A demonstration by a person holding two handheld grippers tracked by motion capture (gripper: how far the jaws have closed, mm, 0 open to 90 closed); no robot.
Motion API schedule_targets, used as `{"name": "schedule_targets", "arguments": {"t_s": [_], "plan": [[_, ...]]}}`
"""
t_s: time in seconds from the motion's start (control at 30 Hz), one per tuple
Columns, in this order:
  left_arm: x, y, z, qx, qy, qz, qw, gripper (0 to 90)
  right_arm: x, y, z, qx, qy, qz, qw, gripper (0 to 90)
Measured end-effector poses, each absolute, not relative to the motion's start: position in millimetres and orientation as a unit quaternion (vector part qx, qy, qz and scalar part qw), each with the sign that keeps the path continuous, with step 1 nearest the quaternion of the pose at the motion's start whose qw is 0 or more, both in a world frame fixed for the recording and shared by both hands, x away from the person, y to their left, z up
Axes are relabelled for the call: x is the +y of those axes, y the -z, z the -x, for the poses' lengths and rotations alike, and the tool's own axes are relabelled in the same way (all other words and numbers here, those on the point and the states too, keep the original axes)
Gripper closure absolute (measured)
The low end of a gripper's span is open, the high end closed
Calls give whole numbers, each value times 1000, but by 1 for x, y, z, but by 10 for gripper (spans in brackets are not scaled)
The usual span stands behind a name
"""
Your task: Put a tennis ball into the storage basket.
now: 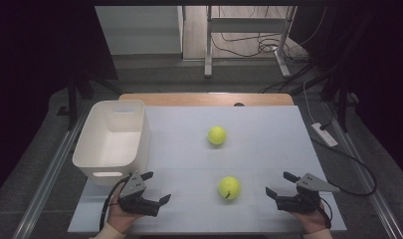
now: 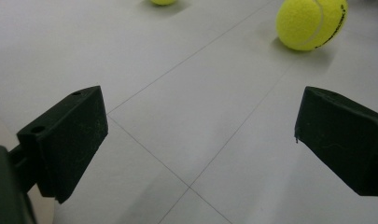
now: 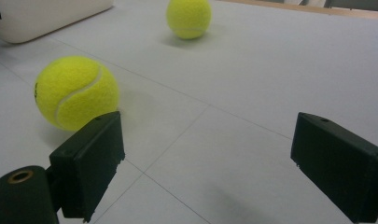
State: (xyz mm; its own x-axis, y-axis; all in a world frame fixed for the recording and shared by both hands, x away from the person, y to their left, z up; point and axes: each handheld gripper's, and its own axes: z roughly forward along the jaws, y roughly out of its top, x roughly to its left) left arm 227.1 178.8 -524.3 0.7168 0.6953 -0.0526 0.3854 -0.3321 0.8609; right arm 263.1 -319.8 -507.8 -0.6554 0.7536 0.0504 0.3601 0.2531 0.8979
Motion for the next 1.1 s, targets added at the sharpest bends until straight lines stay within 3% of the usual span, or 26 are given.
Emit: {"name": "schedule_targets", "arguments": {"t_s": [1.1], "plan": [[176,519,-226,337,-168,-795,476,36,-320,510,-262,772,-485,-361,197,94]]}}
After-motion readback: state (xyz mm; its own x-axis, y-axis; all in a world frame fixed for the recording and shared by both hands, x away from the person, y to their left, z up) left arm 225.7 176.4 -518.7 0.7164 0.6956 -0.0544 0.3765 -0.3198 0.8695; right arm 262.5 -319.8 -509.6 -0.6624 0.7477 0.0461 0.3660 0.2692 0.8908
